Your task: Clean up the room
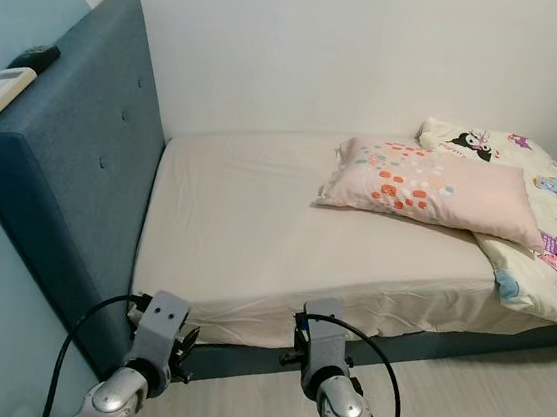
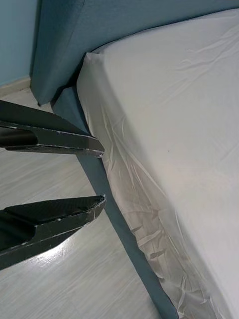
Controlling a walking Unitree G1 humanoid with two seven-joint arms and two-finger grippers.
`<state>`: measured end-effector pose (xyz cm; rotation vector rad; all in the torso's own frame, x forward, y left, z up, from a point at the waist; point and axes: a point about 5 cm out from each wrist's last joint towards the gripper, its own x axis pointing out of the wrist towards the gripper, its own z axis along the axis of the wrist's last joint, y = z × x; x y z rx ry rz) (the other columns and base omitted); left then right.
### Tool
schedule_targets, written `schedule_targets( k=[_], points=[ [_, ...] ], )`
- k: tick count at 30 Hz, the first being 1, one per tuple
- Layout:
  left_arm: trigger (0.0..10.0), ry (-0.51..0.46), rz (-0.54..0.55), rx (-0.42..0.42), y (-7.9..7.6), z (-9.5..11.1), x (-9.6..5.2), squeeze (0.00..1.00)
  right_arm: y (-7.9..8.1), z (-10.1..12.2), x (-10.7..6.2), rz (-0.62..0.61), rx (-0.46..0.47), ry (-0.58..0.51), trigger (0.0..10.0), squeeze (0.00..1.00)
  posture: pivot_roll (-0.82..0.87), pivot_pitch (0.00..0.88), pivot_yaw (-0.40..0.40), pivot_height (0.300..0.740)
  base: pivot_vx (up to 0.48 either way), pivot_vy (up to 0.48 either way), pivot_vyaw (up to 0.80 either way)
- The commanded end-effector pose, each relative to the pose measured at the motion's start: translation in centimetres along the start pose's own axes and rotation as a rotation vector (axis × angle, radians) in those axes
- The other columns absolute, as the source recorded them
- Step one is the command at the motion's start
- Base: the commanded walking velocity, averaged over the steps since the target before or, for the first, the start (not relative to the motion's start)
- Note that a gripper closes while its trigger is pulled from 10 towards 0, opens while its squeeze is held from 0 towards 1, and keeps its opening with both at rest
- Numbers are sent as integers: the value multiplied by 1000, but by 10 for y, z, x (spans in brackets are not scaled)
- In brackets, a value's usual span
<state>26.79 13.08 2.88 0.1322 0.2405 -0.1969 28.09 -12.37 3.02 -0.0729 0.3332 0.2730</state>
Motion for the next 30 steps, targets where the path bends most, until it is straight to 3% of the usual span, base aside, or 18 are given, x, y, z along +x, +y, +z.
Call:
schedule_targets(
  k=[1, 30],
  points=[
    [10000, -3, 8, 10, 2, 0, -1, 0, 1, -6, -1, 2, 13, 15, 10000, 0, -11, 61, -19, 740, 0, -307, 0],
    [10000, 0, 6, 37, 5, 0, -3, 0, 2, -11, -4, -6, 21, 30, 10000, 0, -7, 53, -11, 740, 0, -441, 0]
  ],
)
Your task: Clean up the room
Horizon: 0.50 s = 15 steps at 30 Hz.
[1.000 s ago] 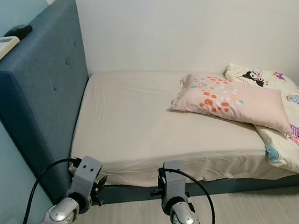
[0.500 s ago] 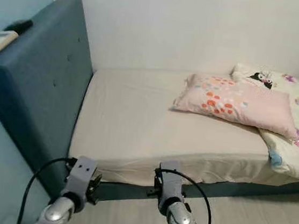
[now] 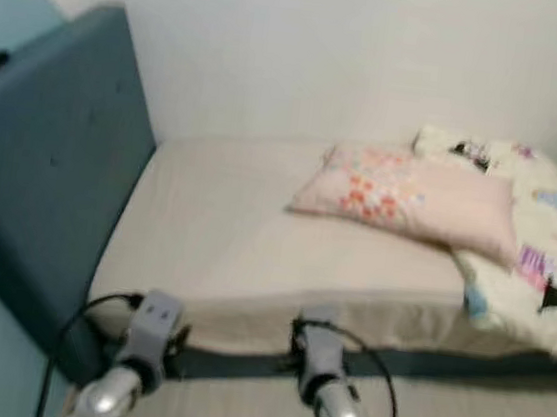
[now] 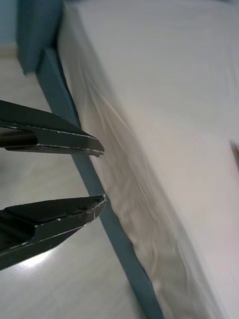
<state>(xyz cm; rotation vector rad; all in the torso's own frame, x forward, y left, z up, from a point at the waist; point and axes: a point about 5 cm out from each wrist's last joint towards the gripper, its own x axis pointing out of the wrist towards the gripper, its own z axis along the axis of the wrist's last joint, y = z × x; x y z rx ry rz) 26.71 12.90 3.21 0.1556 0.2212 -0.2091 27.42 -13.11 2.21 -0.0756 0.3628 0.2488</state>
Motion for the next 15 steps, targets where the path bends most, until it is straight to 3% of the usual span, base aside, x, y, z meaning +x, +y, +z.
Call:
schedule_targets(
  k=[1, 8, 15],
  points=[
    [10000, 18, 13, 12, 7, -4, -2, 0, 7, -1, 1, 17, 15, 1, 10000, 0, -7, 53, -11, 740, 0, -450, 0],
    [10000, 16, -15, 28, 5, -2, -1, 0, 7, -2, 0, 12, 20, 2, 10000, 0, -7, 59, -10, 740, 0, -385, 0],
    [10000, 26, -80, 80, 0, 0, 1, 0, 8, -2, 0, 14, 20, 3, 10000, 0, -4, 63, -9, 740, 0, 406, 0]
  ],
)
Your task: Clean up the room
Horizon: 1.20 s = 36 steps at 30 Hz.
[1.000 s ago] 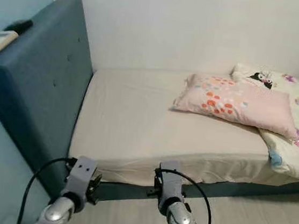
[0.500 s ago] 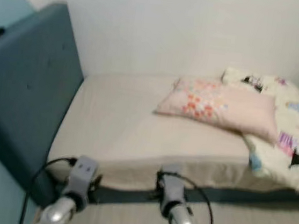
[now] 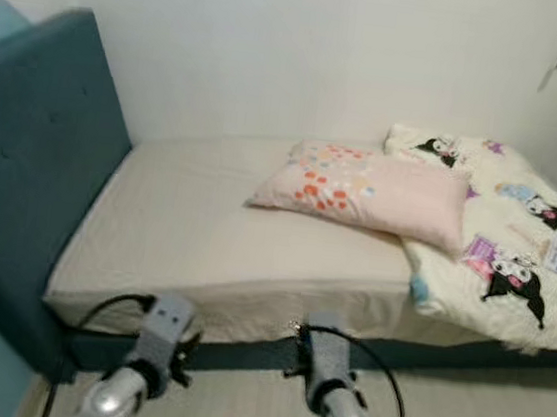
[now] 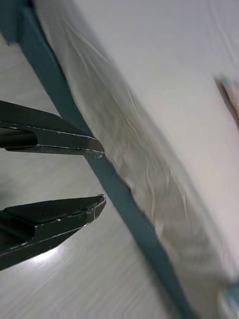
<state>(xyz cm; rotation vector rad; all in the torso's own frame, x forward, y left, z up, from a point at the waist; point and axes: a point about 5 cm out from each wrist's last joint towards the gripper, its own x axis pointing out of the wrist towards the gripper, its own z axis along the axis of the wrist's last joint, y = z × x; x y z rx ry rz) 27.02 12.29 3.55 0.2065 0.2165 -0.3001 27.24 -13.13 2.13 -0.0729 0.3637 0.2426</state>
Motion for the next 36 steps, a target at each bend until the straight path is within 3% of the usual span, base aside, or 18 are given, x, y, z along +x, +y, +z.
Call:
schedule_targets(
  k=[1, 13, 24, 27, 34, 36],
  points=[
    [10000, 33, 5, 22, 4, -5, -2, 0, 8, -1, 1, 19, 16, 2, 10000, 0, -4, 63, -7, 740, 0, 476, 0],
    [10000, 39, -10, 32, 0, -5, -1, 0, 6, -2, 1, 10, 22, 8, 10000, 0, -4, 65, -3, 740, 0, 27, 0],
    [10000, 18, 43, -47, 3, -4, -2, 0, 5, -2, 1, 6, 31, 3, 10000, 0, -7, 62, -5, 740, 0, 0, 0],
    [10000, 6, 49, -94, 3, -4, -3, 0, 3, 0, 1, -8, 32, -18, 10000, 0, -9, 62, -7, 740, 0, 0, 0],
    [10000, -34, 61, -112, 4, 1, -3, 0, -4, 5, -1, -52, 39, -66, 10000, 0, -11, 61, -10, 740, 0, 0, 0],
    [10000, -51, 88, -124, 8, 4, -2, 0, -15, 11, -4, -134, 21, -131, 10000, 0, -11, 56, -14, 740, 0, 0, 0]
  ],
)
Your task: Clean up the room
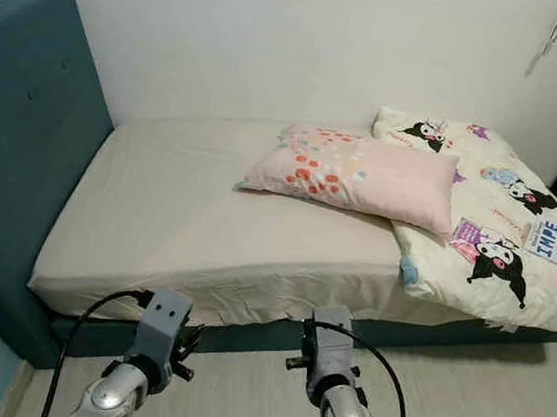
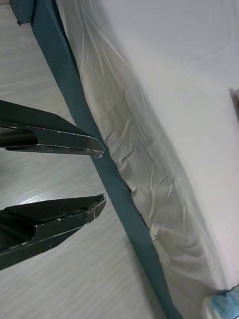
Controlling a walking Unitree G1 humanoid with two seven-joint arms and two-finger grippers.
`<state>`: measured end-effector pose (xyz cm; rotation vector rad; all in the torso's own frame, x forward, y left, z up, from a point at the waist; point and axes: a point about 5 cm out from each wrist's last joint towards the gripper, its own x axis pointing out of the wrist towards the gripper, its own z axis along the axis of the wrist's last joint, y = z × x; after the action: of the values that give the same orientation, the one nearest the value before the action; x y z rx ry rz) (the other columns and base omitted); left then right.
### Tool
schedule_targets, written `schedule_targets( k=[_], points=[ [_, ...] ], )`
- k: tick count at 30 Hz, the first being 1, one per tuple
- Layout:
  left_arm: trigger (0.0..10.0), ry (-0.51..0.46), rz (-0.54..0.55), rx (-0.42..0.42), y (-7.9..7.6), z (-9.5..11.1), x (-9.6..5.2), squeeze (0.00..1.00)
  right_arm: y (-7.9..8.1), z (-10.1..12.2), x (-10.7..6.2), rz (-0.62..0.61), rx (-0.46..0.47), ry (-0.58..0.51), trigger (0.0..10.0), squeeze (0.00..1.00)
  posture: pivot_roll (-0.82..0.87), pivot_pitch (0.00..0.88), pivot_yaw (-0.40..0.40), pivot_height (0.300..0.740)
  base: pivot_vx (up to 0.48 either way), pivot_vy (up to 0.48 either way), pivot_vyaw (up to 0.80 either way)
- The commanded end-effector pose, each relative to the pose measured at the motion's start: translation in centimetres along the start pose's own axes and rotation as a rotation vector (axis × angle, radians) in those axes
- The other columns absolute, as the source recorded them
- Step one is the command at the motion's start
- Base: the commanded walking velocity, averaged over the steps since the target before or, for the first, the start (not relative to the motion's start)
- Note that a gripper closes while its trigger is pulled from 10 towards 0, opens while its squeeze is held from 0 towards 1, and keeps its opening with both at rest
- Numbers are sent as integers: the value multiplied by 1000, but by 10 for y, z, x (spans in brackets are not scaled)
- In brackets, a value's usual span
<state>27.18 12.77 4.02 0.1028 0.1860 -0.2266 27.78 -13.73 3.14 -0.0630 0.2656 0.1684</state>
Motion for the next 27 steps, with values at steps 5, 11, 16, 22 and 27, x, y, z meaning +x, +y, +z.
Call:
schedule_targets(
  k=[5, 11, 16, 22, 27],
  points=[
    [10000, -21, 119, -37, 14, 3, 0, 0, -34, 10, -8, -240, -5, -109, 10000, 0, -16, 52, -12, 740, 0, 0, 0],
    [10000, -36, 203, -48, 29, 5, 2, 0, -47, 14, -13, -284, 10, -140, 10000, 0, -25, 46, -9, 740, 0, 0, 0],
    [10000, -48, 149, -83, 24, 7, 2, 0, -43, 12, -13, -257, 13, -130, 10000, 0, -25, 43, -7, 740, 0, 0, 0],
    [10000, -74, 100, -103, 17, 8, -2, 0, -34, 10, -11, -240, 22, -132, 10000, 0, -25, 36, -8, 740, 96, 0, 0],
    [10000, -83, 96, -104, 14, 8, -3, 0, -28, 8, -10, -218, 20, -118, 10000, 0, -26, 34, -8, 740, 315, 0, 0]
  ],
)
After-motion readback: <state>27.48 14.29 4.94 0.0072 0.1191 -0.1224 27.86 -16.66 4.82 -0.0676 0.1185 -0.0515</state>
